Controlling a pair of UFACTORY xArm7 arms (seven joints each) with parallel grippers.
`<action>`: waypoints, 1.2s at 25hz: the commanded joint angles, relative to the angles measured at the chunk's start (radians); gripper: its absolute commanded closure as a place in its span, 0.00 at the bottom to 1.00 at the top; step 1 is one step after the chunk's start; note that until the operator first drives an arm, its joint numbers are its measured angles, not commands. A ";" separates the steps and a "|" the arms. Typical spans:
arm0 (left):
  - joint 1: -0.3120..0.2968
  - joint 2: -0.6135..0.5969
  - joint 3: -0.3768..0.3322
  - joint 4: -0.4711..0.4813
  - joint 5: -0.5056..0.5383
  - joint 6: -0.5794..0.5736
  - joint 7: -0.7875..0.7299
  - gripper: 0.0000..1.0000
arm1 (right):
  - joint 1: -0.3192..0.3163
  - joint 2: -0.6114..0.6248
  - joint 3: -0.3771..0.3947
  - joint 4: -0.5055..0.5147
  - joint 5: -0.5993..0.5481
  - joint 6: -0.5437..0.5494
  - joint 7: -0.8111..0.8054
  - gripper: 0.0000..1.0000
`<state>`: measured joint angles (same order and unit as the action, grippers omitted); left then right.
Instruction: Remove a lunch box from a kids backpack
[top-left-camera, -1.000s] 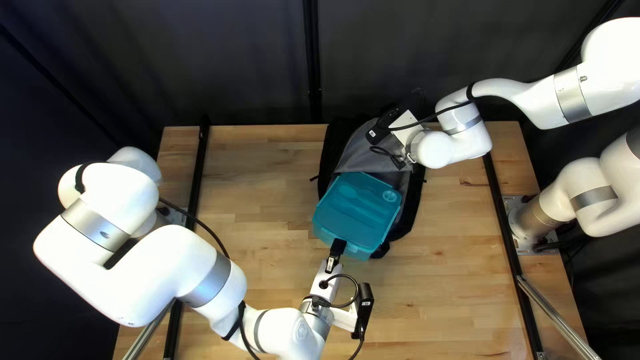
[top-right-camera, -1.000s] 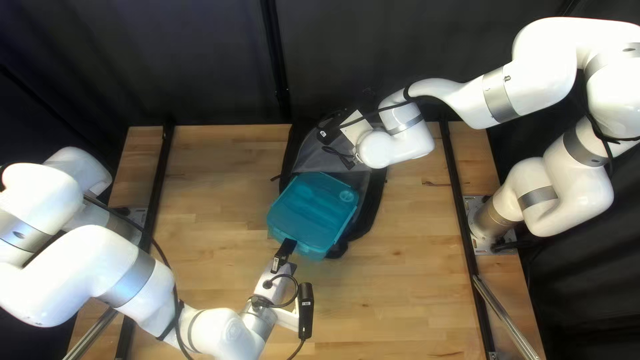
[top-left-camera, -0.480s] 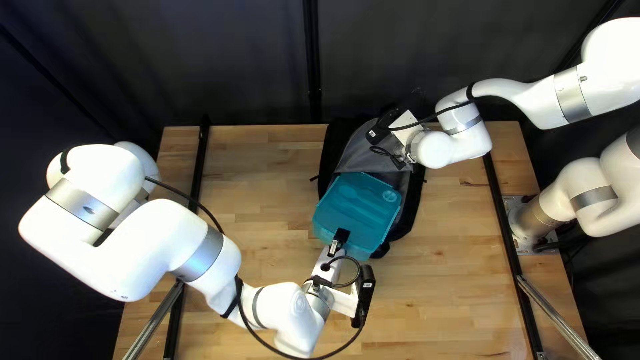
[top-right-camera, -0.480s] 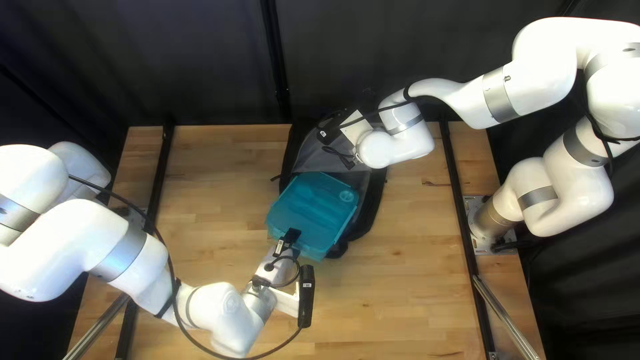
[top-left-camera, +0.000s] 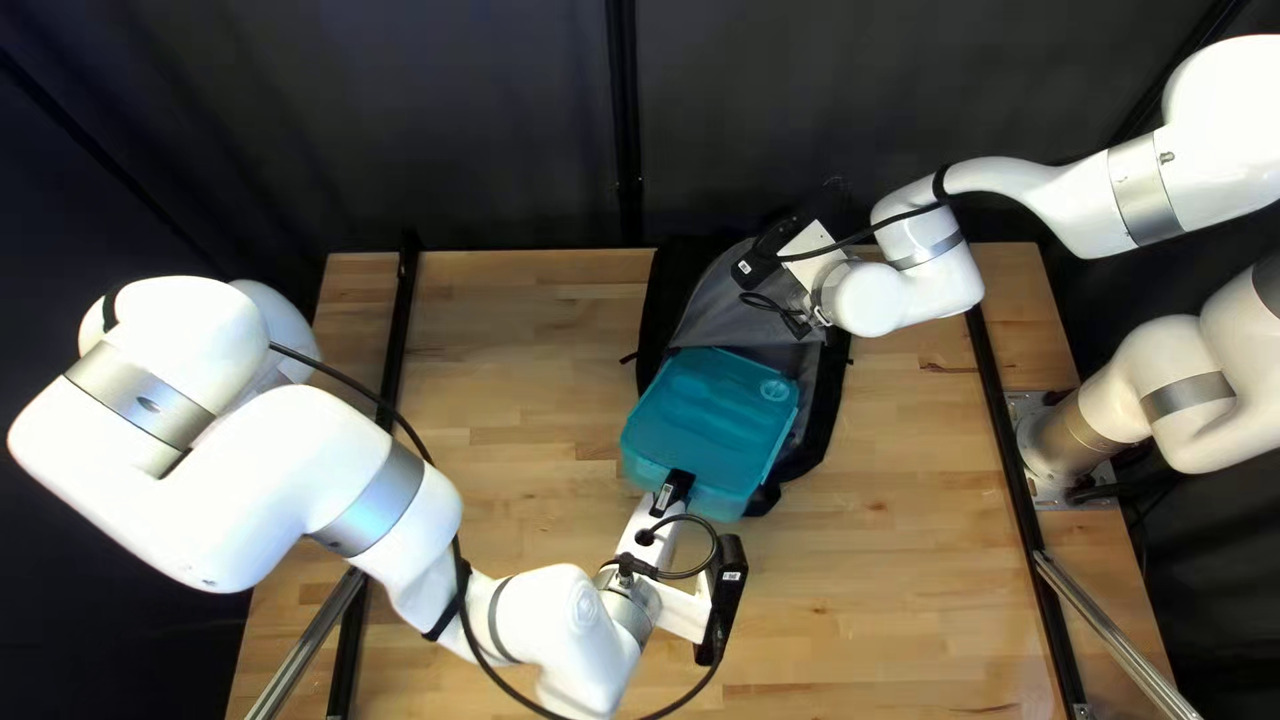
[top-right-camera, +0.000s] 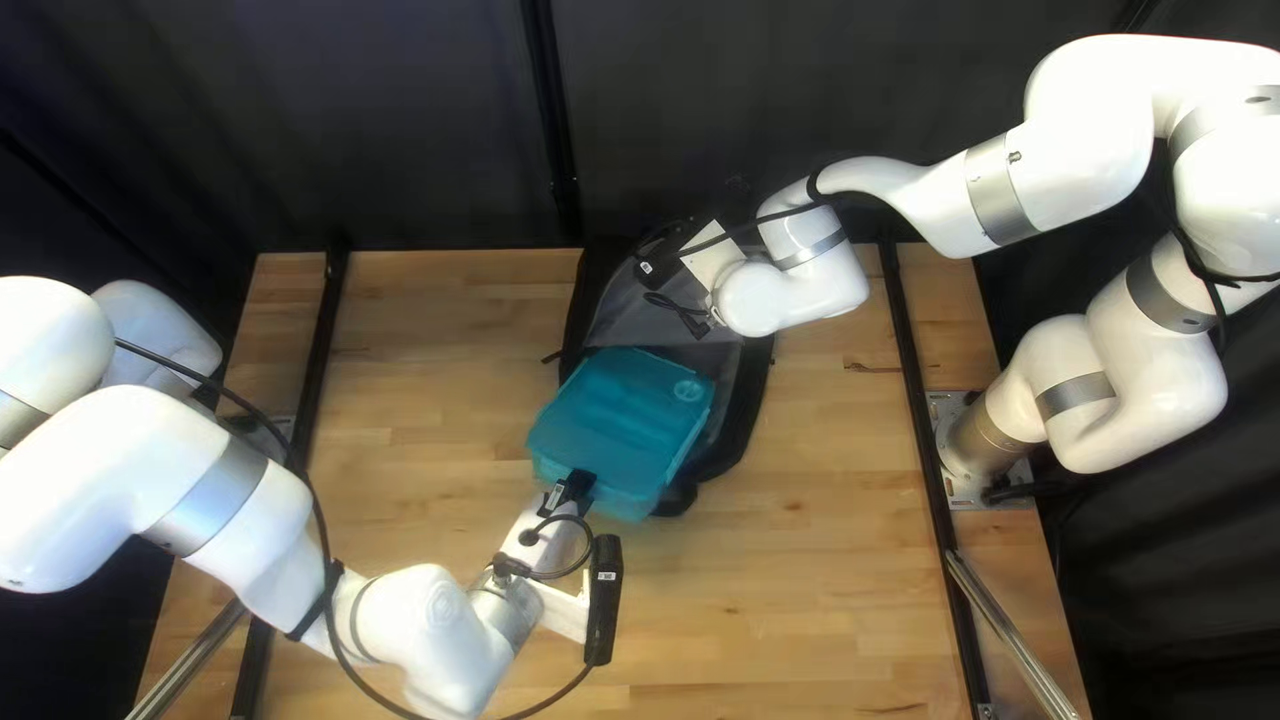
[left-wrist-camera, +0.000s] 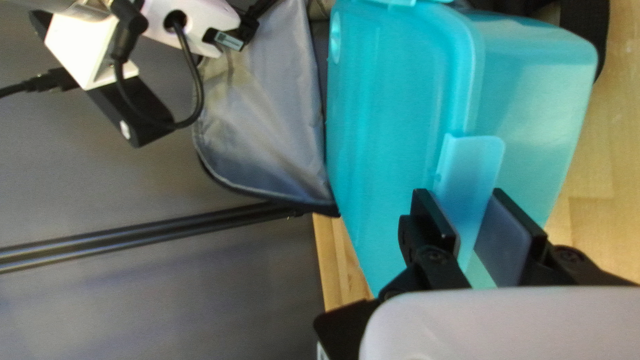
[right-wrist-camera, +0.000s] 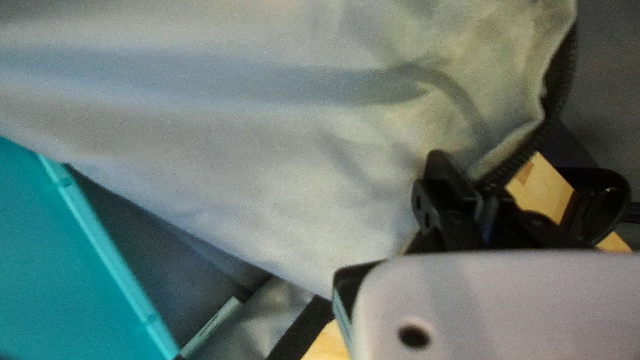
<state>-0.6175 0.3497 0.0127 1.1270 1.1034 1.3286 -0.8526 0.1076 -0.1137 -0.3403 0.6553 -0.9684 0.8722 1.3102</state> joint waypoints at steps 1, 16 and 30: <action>-0.021 -0.048 -0.015 -0.013 -0.031 0.065 0.041 1.00 | 0.000 0.000 0.000 0.000 0.000 0.000 0.000 1.00; -0.098 -0.183 -0.067 -0.073 -0.124 0.340 0.101 1.00 | 0.000 0.000 0.000 0.000 0.000 0.000 0.000 1.00; -0.142 -0.226 -0.100 -0.174 -0.237 0.493 0.030 1.00 | 0.000 0.000 0.000 0.000 0.000 0.000 0.000 1.00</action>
<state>-0.7560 0.1202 -0.0850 0.9669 0.8836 1.8157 -0.8030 0.1076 -0.1137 -0.3403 0.6553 -0.9684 0.8722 1.3102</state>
